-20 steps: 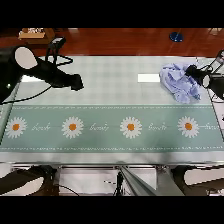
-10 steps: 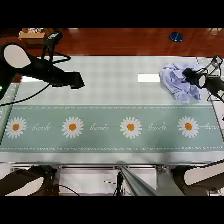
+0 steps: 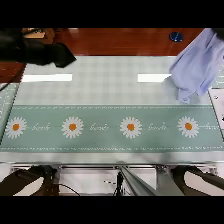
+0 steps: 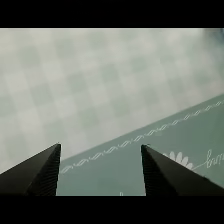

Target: Fold the shirts.

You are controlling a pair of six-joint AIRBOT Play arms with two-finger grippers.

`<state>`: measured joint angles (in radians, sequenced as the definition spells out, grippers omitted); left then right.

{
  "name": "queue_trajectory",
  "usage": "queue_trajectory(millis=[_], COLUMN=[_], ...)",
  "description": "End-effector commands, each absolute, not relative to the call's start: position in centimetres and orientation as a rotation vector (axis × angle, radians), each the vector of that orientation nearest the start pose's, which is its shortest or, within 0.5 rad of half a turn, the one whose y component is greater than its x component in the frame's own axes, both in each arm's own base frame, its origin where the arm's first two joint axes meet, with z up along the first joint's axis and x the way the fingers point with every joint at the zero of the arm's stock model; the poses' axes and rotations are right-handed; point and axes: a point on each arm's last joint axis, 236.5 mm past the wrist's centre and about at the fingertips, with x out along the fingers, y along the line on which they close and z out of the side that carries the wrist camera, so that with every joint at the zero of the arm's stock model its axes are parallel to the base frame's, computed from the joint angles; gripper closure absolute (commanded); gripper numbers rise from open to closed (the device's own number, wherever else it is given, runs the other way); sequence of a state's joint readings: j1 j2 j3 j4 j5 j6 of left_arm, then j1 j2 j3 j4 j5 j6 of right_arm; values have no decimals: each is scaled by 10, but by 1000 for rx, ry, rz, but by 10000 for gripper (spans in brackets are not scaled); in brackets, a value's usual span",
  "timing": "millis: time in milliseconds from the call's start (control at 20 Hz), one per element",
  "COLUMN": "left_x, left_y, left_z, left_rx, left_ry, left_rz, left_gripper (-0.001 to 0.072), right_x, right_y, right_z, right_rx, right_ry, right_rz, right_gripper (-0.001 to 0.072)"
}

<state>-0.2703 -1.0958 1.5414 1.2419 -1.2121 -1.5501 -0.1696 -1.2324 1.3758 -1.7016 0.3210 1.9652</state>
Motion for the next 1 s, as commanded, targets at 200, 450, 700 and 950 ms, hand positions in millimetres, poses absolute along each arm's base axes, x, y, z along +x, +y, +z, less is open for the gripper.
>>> queue_trajectory(millis=[200,450,700,950], left_x=[286,239,224,232], left_y=[-154,-139,-135,-126], left_z=[404,432,389,374], left_rx=[-101,-89,-32,-24], left_ry=[363,271,459,503], left_rz=[-556,-559,-559,-507], left_gripper=[124,124,124,124], right_x=[343,295,328,391], right_y=[-36,-37,-10,95], right_z=[483,483,429,322], right_rx=[179,189,271,425], right_ry=[-289,-246,-22,396], right_rz=[-92,-116,-11,354], right_gripper=[691,691,691,691])
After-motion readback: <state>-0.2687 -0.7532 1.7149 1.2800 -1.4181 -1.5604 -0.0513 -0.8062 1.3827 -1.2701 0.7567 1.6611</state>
